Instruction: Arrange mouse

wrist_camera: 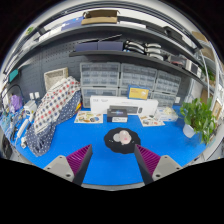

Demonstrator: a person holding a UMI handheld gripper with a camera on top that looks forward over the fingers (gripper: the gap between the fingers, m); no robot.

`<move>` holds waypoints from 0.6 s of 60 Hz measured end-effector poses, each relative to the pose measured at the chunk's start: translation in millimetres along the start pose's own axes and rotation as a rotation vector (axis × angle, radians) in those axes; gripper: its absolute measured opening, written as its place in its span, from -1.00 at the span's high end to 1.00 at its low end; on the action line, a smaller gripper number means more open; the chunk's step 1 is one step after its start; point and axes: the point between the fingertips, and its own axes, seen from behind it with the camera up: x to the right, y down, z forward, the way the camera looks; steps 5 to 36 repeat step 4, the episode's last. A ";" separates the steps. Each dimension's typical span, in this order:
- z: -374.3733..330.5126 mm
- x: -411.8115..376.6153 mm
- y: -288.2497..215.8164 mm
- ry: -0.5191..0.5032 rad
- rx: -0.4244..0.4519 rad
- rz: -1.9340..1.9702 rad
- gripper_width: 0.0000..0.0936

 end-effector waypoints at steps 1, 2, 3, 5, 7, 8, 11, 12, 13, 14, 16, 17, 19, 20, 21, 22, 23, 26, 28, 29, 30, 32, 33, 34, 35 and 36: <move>-0.8 -0.5 1.3 0.001 -0.002 -0.002 -0.82; -1.5 -0.9 2.9 0.003 -0.003 -0.004 -0.82; -1.9 -1.0 4.3 0.005 -0.006 -0.007 -0.83; -2.2 -1.0 5.7 0.007 -0.009 -0.010 -0.83; -2.2 -1.0 5.7 0.007 -0.009 -0.010 -0.83; -2.2 -1.0 5.7 0.007 -0.009 -0.010 -0.83; -2.2 -1.0 5.7 0.007 -0.009 -0.010 -0.83; -2.2 -1.0 5.7 0.007 -0.009 -0.010 -0.83; -2.2 -1.0 5.7 0.007 -0.009 -0.010 -0.83; -2.2 -1.0 5.7 0.007 -0.009 -0.010 -0.83; -2.2 -1.0 5.7 0.007 -0.009 -0.010 -0.83; -2.2 -1.0 5.7 0.007 -0.009 -0.010 -0.83; -2.2 -1.0 5.7 0.007 -0.009 -0.010 -0.83; -2.2 -1.0 5.7 0.007 -0.009 -0.010 -0.83; -2.2 -1.0 5.7 0.007 -0.009 -0.010 -0.83; -2.2 -1.0 5.7 0.007 -0.009 -0.010 -0.83; -2.2 -1.0 5.7 0.007 -0.009 -0.010 -0.83; -2.2 -1.0 5.7 0.007 -0.009 -0.010 -0.83; -2.2 -1.0 5.7 0.007 -0.009 -0.010 -0.83; -2.2 -1.0 5.7 0.007 -0.009 -0.010 -0.83; -2.2 -1.0 5.7 0.007 -0.009 -0.010 -0.83; -2.2 -1.0 5.7 0.007 -0.009 -0.010 -0.83; -2.2 -1.0 5.7 0.007 -0.009 -0.010 -0.83; -2.2 -1.0 5.7 0.007 -0.009 -0.010 -0.83; -2.2 -1.0 5.7 0.007 -0.009 -0.010 -0.83; -2.2 -1.0 5.7 0.007 -0.009 -0.010 -0.83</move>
